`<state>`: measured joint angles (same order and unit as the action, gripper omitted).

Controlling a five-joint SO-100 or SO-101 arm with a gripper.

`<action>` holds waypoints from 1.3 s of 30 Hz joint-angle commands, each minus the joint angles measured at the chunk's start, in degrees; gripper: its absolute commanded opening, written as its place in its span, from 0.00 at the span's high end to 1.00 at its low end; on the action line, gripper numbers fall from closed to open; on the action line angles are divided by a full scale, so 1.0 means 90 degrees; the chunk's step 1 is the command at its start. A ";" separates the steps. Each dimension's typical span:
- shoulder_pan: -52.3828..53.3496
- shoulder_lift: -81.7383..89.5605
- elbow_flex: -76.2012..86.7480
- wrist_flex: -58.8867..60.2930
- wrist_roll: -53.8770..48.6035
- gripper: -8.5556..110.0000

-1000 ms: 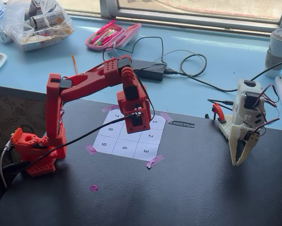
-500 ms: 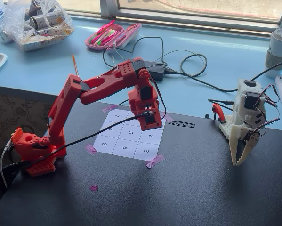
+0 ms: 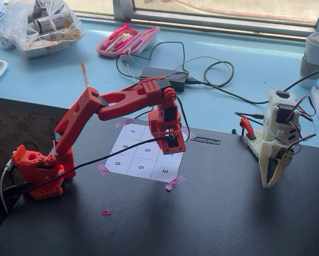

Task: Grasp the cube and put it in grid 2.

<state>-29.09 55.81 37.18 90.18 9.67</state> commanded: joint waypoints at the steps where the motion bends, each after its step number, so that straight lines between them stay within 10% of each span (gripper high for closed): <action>1: -0.0068 0.0000 -0.0283 -0.0088 0.0098 0.93; 31: -0.0039 -0.1045 -0.0557 -0.0664 0.0107 0.93; 39: -0.0137 -0.0752 -0.0996 0.0078 -0.0117 0.74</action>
<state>-29.62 45.88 30.67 89.38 9.40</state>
